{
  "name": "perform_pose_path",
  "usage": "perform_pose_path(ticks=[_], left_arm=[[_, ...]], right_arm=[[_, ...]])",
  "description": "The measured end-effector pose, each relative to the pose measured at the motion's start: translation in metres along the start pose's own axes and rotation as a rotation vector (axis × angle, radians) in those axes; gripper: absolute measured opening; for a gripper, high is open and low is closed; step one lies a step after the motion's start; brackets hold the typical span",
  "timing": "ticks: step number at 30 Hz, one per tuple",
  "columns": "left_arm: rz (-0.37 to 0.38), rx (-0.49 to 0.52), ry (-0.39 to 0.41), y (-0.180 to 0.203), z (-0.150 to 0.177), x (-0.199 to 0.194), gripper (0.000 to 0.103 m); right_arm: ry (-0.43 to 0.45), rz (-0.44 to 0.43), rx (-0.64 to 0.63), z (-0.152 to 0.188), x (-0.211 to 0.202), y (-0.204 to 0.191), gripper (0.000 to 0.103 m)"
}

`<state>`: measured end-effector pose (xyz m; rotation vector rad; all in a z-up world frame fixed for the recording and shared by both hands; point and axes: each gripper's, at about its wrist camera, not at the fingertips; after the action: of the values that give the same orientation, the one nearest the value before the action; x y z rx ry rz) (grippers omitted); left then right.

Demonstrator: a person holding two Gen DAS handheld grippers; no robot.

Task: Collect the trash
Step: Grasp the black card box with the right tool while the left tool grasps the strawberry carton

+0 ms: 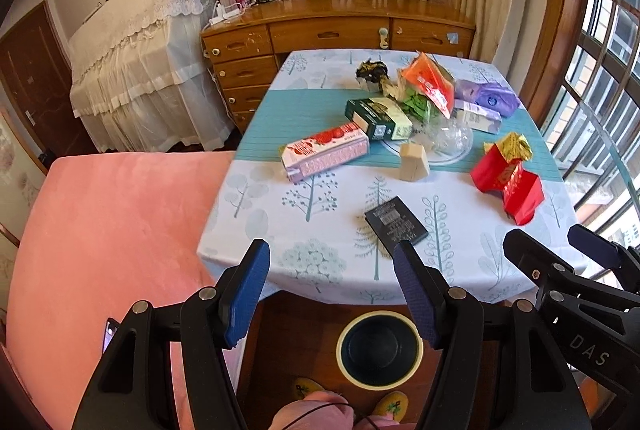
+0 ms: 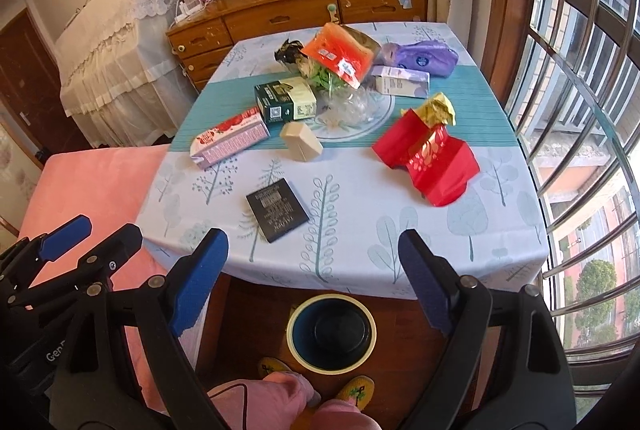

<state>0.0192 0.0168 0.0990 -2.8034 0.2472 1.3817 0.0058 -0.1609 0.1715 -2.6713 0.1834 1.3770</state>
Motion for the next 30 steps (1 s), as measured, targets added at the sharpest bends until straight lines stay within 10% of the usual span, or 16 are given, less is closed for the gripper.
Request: perform_pose_path(ticks=[19, 30], left_arm=[[0.091, 0.126, -0.183, -0.117, -0.109, 0.129, 0.066], [0.337, 0.383, -0.411, -0.14, -0.145, 0.256, 0.066]], right_arm=[[-0.192, 0.001, -0.031, -0.052, 0.13, -0.056, 0.085], [-0.33, 0.097, -0.185, -0.015, 0.232, -0.108, 0.085]])
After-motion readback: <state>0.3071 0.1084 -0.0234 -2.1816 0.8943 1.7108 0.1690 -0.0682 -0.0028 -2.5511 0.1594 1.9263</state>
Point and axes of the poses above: each gripper's, at about its wrist camera, not at the fingertips, and x roughly the way its jaws point, y to its right, z to its underside, and after that the axes turned 11 degrees about z, right-handed
